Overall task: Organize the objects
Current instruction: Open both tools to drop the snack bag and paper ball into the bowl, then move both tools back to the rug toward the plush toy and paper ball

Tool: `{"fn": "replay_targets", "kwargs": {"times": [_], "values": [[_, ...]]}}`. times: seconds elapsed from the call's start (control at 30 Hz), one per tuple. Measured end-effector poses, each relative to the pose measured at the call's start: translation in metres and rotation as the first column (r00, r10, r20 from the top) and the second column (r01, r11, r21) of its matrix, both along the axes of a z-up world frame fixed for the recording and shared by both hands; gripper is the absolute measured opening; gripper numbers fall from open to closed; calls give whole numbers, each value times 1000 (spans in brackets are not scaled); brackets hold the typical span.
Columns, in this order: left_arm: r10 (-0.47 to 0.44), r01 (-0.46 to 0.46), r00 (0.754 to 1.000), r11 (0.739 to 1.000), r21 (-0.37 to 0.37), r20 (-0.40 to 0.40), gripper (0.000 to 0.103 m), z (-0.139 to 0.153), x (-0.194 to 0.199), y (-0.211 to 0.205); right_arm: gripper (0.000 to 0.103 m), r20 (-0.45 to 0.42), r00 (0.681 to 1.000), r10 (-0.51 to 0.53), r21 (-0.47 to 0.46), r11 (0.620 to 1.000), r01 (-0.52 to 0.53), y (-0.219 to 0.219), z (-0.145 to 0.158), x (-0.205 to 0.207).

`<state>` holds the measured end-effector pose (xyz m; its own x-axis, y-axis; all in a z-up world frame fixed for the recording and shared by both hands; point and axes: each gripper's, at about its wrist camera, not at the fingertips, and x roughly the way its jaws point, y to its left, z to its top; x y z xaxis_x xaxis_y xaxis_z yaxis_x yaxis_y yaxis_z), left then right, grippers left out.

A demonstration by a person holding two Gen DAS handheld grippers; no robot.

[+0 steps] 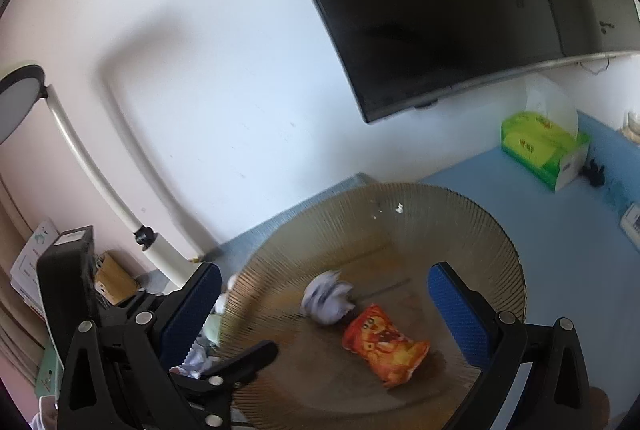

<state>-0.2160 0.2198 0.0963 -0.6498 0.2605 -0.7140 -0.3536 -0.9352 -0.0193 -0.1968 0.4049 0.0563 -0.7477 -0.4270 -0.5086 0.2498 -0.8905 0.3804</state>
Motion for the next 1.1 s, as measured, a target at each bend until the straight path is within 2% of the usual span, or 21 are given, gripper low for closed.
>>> {"fn": "replay_targets", "kwargs": {"times": [0.17,0.3,0.4,0.5,0.63,0.7,0.8,0.93,1.0,1.1], "values": [[50,-51,998,998,-35,-34,102,16,23,-40,103,-37,999,3,3,1000,-3,-14,19,19],[124,-128,990,989,-68,-69,102,30,47,-90,103,-60,998,30,14,999,-30,-31,32,37],[188,-194,979,979,-65,-80,102,44,67,-136,103,-76,993,90,29,996,-88,-51,40,52],[250,-258,963,963,-76,-104,102,56,91,-181,103,-99,980,175,94,982,-166,-80,45,72],[313,-320,945,945,-63,-100,102,50,130,-234,103,-90,954,287,170,948,-269,-117,33,99],[341,-345,938,937,-63,-68,102,33,149,-258,103,-71,936,345,185,927,-327,-135,17,113],[333,-333,943,940,-73,-18,102,2,176,-272,103,-34,898,439,223,879,-421,-167,-9,134],[253,-250,967,966,-66,41,102,-41,204,-265,103,38,824,566,317,775,-547,-208,-48,157],[214,-211,974,976,-58,67,102,-54,210,-257,103,77,786,614,354,720,-597,-226,-67,167],[196,-193,975,980,-42,101,102,-71,209,-249,103,128,758,640,367,679,-635,-241,-87,171]]}}
